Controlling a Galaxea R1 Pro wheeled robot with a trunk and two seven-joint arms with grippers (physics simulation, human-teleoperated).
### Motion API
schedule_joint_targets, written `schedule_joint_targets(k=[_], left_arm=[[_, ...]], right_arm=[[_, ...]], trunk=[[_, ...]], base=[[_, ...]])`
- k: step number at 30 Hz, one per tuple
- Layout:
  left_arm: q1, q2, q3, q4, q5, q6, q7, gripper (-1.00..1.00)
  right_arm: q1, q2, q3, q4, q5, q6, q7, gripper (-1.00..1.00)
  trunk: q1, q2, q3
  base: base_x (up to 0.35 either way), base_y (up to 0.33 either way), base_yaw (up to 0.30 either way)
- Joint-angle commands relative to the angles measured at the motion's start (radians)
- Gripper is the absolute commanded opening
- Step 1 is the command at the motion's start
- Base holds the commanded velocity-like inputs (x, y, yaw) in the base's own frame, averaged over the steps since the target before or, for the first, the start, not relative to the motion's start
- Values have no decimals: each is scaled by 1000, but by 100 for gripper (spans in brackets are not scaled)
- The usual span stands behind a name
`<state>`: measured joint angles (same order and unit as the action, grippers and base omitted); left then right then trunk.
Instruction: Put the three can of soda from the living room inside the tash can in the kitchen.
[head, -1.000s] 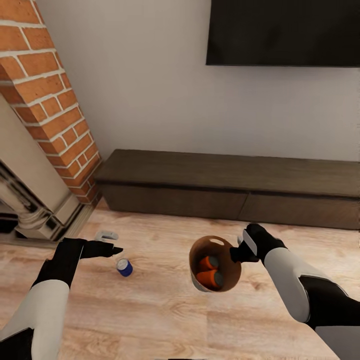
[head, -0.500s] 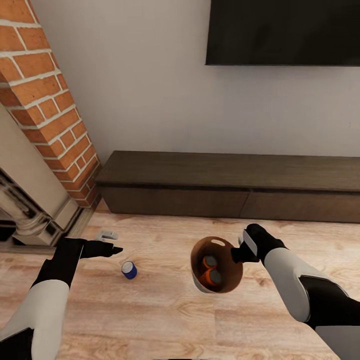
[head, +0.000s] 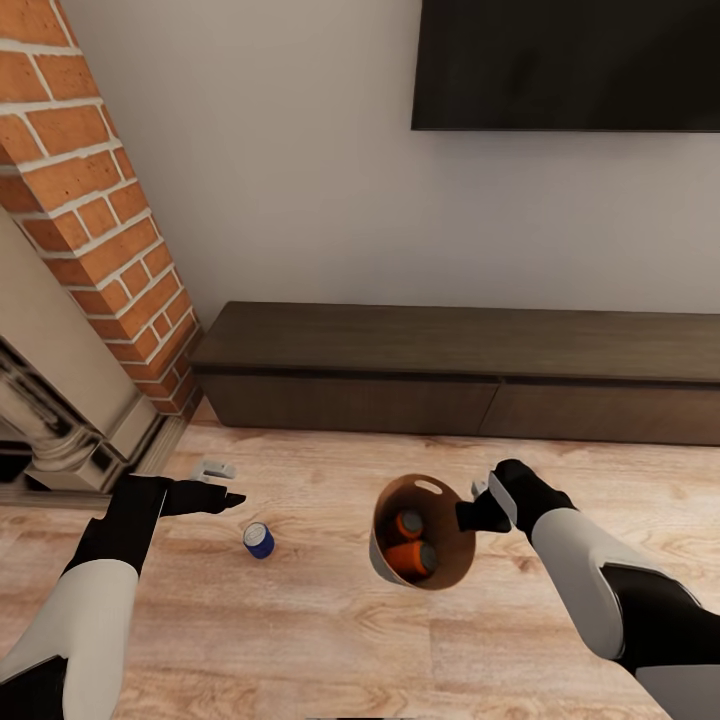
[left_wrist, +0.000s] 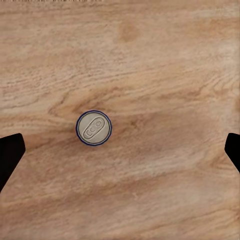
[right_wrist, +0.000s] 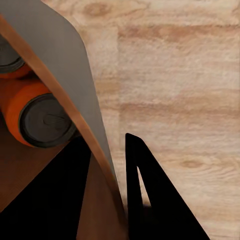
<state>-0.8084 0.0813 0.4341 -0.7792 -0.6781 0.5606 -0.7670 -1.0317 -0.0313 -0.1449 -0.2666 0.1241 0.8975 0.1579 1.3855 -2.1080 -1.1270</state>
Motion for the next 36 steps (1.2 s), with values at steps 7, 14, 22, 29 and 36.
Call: schedule_joint_targets(k=[7, 14, 22, 29, 36], left_arm=[[0, 0, 0, 0, 0, -1, -1, 100], [0, 0, 0, 0, 0, 0, -3, 100], [0, 0, 0, 1, 0, 5, -2, 100], [0, -6, -1, 1, -2, 7, -1, 100], [0, -7, -1, 1, -4, 7, 0, 100]], right_arm=[[2, 1, -1, -16, -18, -1, 8, -100], [2, -1, -4, -22, -13, 4, -9, -100], [2, -47, -4, -22, -13, 12, -10, -100], [2, -50, -4, -22, -12, 12, -9, -100], [2, -50, -4, -22, -13, 12, -9, -100]], trunk=[[0, 0, 0], [0, 0, 0], [0, 0, 0], [0, 0, 0], [0, 0, 0]], base=[[0, 0, 0], [0, 0, 0], [0, 173, -78], [0, 310, -234], [0, 290, -246]])
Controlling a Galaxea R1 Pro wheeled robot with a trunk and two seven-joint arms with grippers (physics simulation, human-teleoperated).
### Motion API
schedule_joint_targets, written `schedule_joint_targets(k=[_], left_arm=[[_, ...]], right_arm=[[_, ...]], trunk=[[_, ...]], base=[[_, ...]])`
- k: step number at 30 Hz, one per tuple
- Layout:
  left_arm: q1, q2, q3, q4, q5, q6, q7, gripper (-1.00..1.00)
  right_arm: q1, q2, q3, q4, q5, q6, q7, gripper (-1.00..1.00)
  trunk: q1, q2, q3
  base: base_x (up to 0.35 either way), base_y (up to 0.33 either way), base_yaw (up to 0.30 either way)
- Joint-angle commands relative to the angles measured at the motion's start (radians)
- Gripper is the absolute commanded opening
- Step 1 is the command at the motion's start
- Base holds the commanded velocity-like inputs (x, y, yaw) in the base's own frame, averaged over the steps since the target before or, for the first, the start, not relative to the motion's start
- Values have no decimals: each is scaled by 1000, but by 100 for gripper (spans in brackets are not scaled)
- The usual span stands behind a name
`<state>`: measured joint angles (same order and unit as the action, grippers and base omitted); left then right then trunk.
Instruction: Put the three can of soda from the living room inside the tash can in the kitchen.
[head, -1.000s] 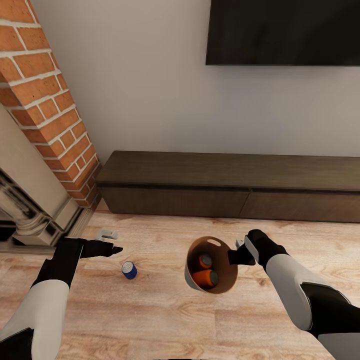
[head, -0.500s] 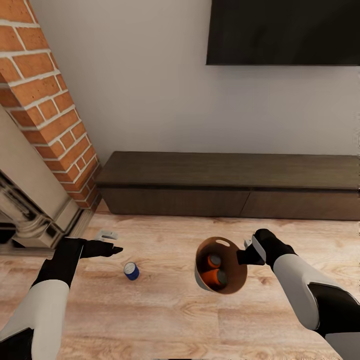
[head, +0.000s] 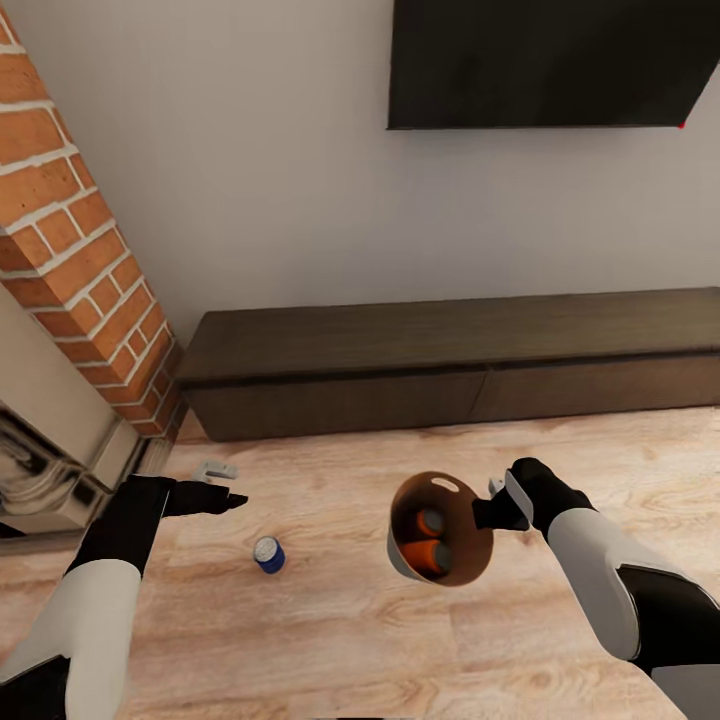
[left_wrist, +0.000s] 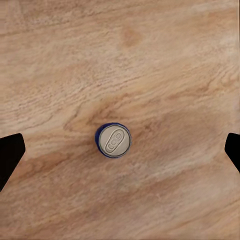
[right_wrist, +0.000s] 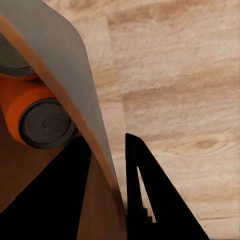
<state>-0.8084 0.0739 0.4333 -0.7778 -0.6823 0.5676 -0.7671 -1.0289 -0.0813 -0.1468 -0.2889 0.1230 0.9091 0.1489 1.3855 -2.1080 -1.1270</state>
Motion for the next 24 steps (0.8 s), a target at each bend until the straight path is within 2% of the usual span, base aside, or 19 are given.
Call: schedule_joint_targets(k=[1, 12, 24], left_arm=[[0, -1, 0, 0, 0, 0, 0, 100], [0, -2, 0, 0, -1, 0, 2, 100], [0, -2, 0, -1, 0, 0, 2, 100]], right_arm=[[0, 0, -2, 0, -12, 1, 0, -100], [0, 1, -2, -1, -13, 1, 0, -100], [0, 2, -2, -1, -14, 1, 0, -100]], trunk=[[0, 0, 0], [0, 0, 0], [0, 0, 1]], base=[[0, 111, -224], [0, 42, -71], [0, 238, -181]])
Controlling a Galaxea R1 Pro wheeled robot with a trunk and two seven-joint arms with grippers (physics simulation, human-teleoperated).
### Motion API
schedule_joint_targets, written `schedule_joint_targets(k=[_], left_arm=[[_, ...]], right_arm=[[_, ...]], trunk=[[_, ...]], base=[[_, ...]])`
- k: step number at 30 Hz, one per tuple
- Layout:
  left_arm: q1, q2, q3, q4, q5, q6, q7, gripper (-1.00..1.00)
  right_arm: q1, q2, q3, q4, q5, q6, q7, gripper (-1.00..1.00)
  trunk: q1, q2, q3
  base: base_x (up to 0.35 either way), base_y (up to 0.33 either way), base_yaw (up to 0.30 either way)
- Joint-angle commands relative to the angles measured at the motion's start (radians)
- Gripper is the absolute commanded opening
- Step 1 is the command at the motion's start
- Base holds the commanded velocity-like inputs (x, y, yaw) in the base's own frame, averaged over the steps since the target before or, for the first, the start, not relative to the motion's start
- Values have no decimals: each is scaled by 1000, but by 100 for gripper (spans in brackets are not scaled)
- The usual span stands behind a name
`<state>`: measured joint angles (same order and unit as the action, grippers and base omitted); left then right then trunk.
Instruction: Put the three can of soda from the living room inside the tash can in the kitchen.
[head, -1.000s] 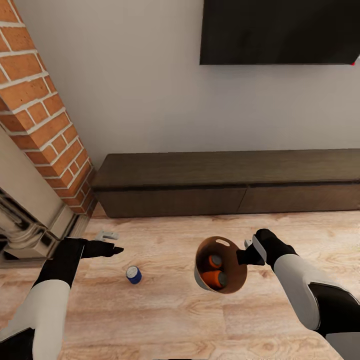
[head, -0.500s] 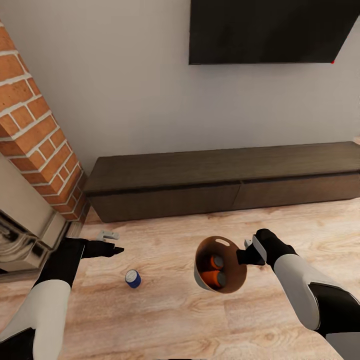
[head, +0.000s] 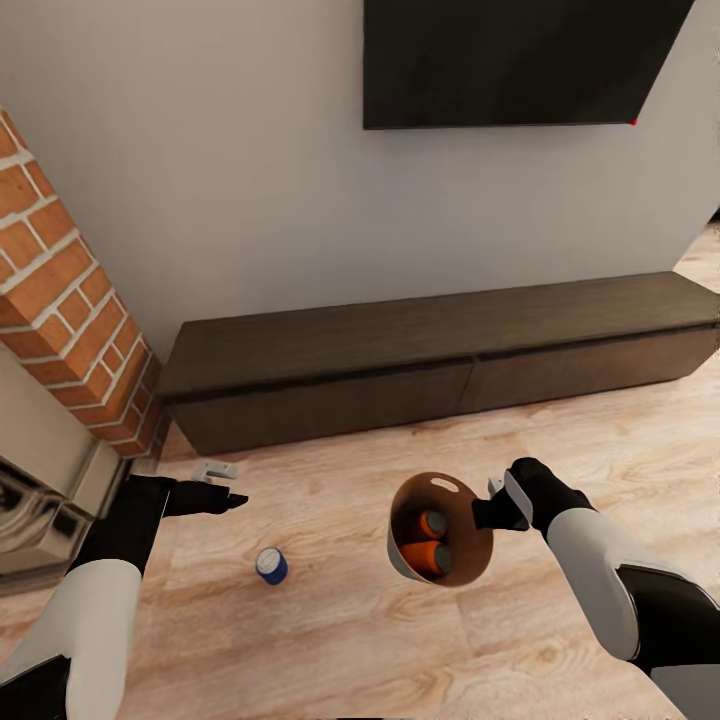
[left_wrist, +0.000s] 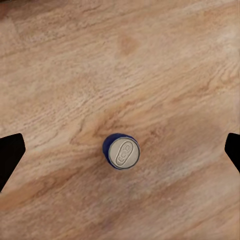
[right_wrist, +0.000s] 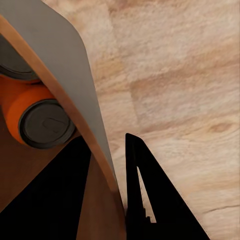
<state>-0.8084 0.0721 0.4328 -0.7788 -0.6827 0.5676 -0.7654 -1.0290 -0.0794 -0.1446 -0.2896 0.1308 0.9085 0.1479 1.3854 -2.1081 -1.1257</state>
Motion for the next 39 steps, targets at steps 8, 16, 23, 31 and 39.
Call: schedule_joint_targets(k=[8, 16, 23, 31, 39], left_arm=[[0, -4, 1, 0, 0, 1, 0, 100], [-1, -6, 1, 10, -2, 6, 11, 100], [-1, -7, 2, 15, 4, 9, 127, 100], [-2, -7, 3, 16, 6, 9, 168, 100], [-2, -9, 3, 16, 5, 9, 172, 100]], right_arm=[[0, -1, -6, -1, -22, 2, 1, -100], [-9, 0, 3, -11, -14, 95, -1, -100], [-121, -16, 5, -54, -15, 139, -1, -100], [-297, -54, 10, 61, -16, 139, -1, -100], [-491, -104, 75, 294, -14, 139, 0, -100]], trunk=[[0, 0, 0], [31, -56, -28], [57, -105, -60], [88, -161, -98], [119, -217, -128]], base=[[0, 26, -22], [0, 1, -1], [0, 0, 0], [0, 0, 0], [0, 0, 0]])
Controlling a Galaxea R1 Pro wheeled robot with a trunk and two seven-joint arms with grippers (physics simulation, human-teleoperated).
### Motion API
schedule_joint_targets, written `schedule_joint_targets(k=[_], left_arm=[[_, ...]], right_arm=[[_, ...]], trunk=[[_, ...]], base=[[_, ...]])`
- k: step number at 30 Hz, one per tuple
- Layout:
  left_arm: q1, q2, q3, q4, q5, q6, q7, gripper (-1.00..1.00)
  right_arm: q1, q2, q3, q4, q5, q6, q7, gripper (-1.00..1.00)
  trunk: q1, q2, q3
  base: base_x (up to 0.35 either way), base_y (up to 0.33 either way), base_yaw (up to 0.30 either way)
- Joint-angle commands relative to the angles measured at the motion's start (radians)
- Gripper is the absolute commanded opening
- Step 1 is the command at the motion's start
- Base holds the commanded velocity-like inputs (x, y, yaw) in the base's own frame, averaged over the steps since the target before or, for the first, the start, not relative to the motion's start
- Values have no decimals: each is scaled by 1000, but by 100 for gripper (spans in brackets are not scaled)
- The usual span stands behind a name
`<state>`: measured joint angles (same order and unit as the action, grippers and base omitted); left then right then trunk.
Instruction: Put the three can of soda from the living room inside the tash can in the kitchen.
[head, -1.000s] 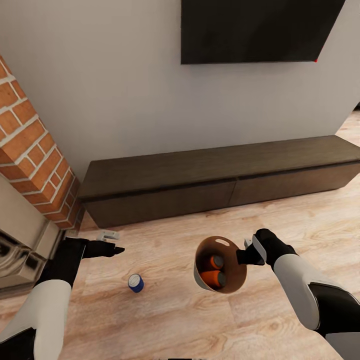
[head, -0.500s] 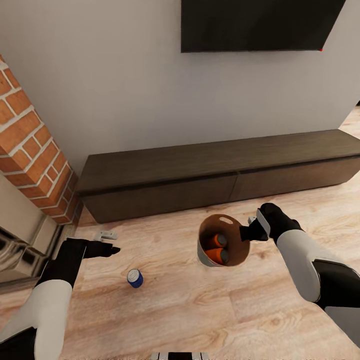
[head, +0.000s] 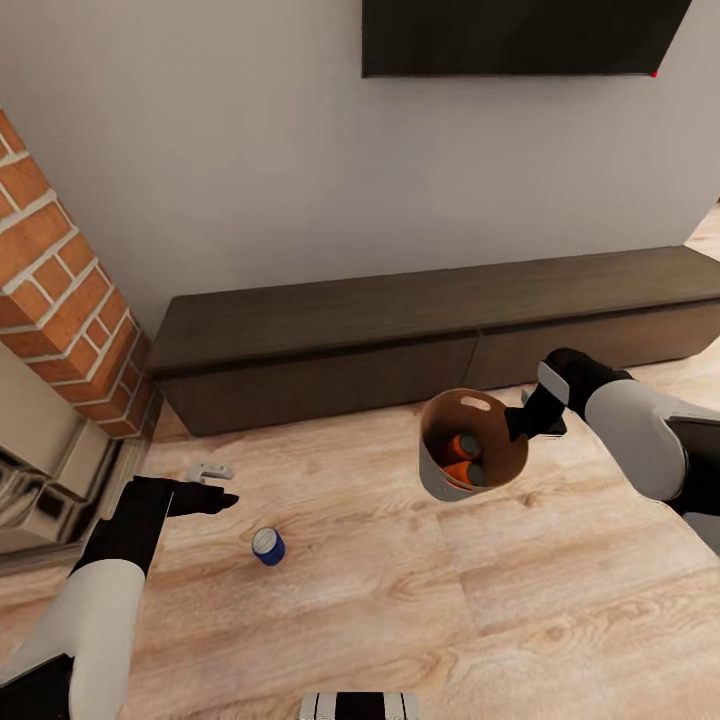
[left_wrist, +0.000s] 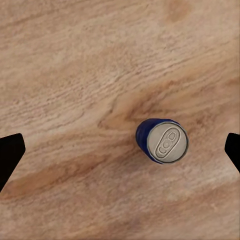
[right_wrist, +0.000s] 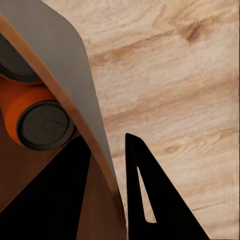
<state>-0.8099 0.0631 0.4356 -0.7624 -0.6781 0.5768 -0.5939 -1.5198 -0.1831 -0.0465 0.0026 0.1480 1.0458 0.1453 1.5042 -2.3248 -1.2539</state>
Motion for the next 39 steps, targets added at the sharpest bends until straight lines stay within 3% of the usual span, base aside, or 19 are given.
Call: schedule_joint_targets(k=[1, 7, 16, 19, 25, 31, 39], left_arm=[[0, -1, 0, 0, 0, 0, 0, 100], [0, -16, 0, 0, -1, 0, 0, 100], [-10, -27, 0, 1, -2, 7, 30, 100], [-12, -55, 0, 0, -2, 8, 70, 100], [-12, -103, -1, 0, -2, 8, 84, 100], [-11, -122, -1, 0, 0, 6, 86, 100], [-10, -120, -1, -2, 2, 0, 88, 100]], right_arm=[[-9, 0, -14, 9, -31, 1, 2, -100], [-63, -5, 18, 36, -31, 1, 2, -100], [-95, -7, 65, 40, -31, 1, 3, -100], [-105, 1, 76, 41, -31, 1, 3, -100], [-108, 4, 87, 42, -31, 1, 3, -100], [-109, 6, 118, 42, -31, 1, 3, -100], [-109, 9, 124, 42, -31, 1, 3, -100]], trunk=[[4, -7, -4], [27, -49, -29], [61, -112, -70], [73, -133, -84], [96, -175, -112], [98, -177, -145], [102, -178, -188]], base=[[0, 0, 0], [0, 0, 0], [0, 0, 0], [0, 0, 0], [0, 0, 0], [0, 0, 0], [0, 0, 0]])
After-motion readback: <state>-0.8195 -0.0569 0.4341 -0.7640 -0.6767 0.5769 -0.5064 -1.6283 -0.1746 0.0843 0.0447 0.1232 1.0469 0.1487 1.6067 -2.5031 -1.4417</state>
